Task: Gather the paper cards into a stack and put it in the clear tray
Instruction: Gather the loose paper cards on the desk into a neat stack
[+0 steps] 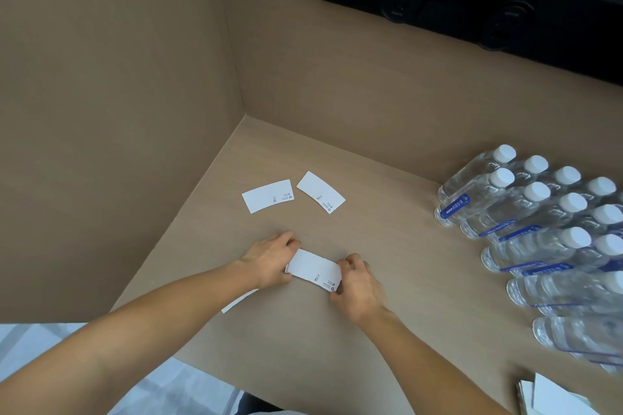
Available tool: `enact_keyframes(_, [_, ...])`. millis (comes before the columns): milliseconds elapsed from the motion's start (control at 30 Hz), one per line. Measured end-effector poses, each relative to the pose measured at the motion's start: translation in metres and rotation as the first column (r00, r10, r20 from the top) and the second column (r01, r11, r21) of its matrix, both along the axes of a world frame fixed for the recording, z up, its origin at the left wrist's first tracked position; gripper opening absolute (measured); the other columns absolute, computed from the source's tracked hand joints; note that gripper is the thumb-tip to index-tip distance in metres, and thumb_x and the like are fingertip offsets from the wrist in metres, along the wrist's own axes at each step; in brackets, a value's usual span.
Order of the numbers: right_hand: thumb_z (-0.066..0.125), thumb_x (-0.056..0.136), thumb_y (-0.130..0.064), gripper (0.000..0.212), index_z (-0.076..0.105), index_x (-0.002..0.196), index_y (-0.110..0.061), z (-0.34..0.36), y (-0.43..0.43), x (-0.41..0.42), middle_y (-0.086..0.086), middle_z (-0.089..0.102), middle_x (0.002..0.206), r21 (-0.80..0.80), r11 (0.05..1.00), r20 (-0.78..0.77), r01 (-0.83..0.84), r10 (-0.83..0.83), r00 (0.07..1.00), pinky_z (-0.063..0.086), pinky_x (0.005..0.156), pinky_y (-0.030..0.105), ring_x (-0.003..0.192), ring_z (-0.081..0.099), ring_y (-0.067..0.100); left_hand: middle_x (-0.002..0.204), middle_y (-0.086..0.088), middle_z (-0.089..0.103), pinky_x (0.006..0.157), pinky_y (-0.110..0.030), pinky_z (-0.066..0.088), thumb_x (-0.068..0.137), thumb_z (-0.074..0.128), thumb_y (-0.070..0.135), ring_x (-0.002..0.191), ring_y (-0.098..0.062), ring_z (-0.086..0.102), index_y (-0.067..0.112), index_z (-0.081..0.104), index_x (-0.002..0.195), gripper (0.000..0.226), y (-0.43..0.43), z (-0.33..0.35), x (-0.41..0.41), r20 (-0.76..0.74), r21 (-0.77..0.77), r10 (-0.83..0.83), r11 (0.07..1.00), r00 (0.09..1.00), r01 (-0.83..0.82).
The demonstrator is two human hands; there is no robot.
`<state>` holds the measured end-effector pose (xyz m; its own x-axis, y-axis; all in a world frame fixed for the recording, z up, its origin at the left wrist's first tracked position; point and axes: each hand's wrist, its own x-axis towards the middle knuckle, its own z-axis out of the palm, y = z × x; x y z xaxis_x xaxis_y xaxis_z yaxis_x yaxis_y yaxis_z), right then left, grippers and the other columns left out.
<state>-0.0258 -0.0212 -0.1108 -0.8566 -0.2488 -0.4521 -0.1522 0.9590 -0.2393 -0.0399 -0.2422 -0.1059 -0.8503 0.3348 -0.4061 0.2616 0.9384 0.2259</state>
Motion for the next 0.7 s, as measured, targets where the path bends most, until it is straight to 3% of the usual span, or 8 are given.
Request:
enact_keyframes(200, [0.062, 0.087, -0.033, 0.058, 0.043, 0.138, -0.014, 0.006, -0.019, -0.008, 0.001, 0.039, 0.138, 0.017, 0.996, -0.056, -0.087, 0.087, 0.995, 0.048, 0.095, 0.035, 0.128, 0.036, 0.023, 0.133, -0.003, 0.041, 0.091, -0.039, 0.049, 0.084, 0.064, 0.034, 0.119, -0.024, 0.047, 0.016, 0.046, 0.133, 0.055, -0.019, 0.007, 0.007, -0.008, -0.009, 0.066, 0.998, 0.998, -0.066])
enact_keyframes(467, [0.060, 0.087, -0.028, 0.048, 0.047, 0.131, -0.012, 0.009, -0.060, -0.005, 0.001, 0.042, 0.135, 0.008, 0.974, -0.062, -0.227, 0.227, 0.972, 0.050, 0.087, 0.035, 0.125, 0.038, 0.024, 0.124, -0.004, 0.043, 0.084, -0.040, 0.048, 0.087, 0.063, 0.036, 0.110, -0.025, 0.048, 0.013, 0.050, 0.118, 0.041, -0.055, 0.013, 0.036, 0.010, -0.058, 0.181, 0.982, 0.983, -0.180])
enact_keyframes(700, [0.062, 0.085, -0.026, 0.041, 0.052, 0.122, -0.013, 0.010, -0.093, 0.001, 0.001, 0.044, 0.131, -0.017, 0.936, -0.044, -0.352, 0.351, 0.936, 0.052, 0.076, 0.035, 0.124, 0.037, 0.024, 0.121, -0.003, 0.044, 0.081, -0.038, 0.047, 0.087, 0.061, 0.037, 0.109, -0.024, 0.048, 0.014, 0.051, 0.117, 0.039, -0.084, 0.014, 0.068, 0.025, -0.084, 0.289, 0.954, 0.957, -0.286])
